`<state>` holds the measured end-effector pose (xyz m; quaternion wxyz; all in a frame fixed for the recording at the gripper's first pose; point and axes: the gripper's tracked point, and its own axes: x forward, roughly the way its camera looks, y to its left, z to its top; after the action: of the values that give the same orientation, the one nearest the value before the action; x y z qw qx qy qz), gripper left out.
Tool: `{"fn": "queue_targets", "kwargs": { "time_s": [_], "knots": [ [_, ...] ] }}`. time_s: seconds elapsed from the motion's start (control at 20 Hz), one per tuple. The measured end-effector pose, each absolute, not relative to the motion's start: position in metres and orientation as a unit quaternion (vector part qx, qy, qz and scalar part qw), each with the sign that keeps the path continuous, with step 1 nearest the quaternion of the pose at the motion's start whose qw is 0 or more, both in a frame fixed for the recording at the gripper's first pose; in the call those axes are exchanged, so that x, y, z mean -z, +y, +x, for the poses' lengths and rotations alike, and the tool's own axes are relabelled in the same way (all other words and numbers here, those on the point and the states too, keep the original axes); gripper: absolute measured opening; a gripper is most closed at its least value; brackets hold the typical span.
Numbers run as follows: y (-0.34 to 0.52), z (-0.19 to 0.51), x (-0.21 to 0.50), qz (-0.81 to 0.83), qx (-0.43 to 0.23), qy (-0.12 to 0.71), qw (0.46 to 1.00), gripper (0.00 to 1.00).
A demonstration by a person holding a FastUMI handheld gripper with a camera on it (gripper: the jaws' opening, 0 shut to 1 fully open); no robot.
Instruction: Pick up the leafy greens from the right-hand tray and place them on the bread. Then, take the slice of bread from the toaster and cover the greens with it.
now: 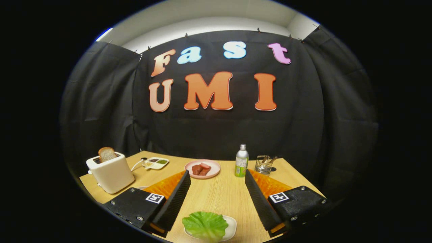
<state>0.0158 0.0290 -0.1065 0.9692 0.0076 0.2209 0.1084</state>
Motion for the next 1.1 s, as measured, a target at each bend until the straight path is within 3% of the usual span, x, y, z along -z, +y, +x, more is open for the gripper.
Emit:
{"fn": "queue_targets", "kwargs": {
  "time_s": [0.35, 1.1],
  "knots": [
    [0.049, 0.001, 0.190, -0.003, -0.153, 0.368, 0.917, 0.97],
    [0.064, -0.054, 0.278, -0.049, -0.250, 0.549, 0.796, 0.88]
  ]
}}
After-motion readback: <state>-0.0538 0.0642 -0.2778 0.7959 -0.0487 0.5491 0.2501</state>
